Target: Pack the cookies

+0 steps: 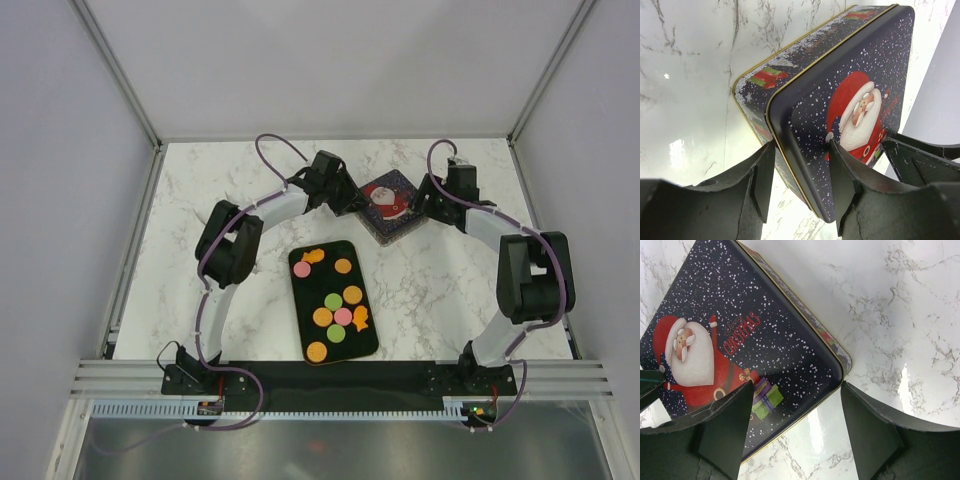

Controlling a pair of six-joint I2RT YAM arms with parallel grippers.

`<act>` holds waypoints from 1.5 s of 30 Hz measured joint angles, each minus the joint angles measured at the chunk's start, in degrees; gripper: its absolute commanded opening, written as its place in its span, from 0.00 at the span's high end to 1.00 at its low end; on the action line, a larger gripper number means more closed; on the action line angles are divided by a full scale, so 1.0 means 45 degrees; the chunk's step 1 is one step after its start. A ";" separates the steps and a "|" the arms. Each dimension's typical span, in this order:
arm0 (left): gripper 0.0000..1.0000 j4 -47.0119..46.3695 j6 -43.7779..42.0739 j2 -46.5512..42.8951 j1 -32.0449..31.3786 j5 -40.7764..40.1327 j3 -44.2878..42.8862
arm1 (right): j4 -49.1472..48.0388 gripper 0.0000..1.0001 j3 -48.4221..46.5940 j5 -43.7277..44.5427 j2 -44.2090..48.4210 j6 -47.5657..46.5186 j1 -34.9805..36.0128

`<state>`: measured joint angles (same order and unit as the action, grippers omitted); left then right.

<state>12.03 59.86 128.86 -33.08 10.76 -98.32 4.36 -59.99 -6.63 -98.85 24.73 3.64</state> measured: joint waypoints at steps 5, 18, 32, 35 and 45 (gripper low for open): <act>0.48 0.0034 -0.0112 0.0010 0.0005 -0.0010 -0.0029 | -0.0821 0.22 0.1059 0.0034 0.0680 0.0291 0.0253; 0.50 -0.0029 -0.0180 0.0204 0.0087 0.0058 -0.0267 | -0.1166 0.23 0.2273 -0.0136 0.1666 0.0928 0.2268; 0.50 -0.0053 -0.0209 0.0204 0.0291 -0.0165 -0.0282 | -0.3687 0.38 0.3429 0.1379 0.1603 0.1530 0.3264; 0.50 -0.0024 -0.0233 0.0223 0.0311 -0.0262 -0.0287 | -0.3915 0.43 0.3531 0.1904 0.1467 0.1569 0.3657; 0.49 -0.0053 -0.0272 0.0233 0.0432 -0.0369 -0.0301 | -0.4449 0.45 0.3551 0.2331 0.1263 0.1899 0.3978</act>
<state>11.79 58.63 129.91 -31.14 9.10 -99.68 -15.66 -44.01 3.86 -93.17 33.28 21.54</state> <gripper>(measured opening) 0.507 0.670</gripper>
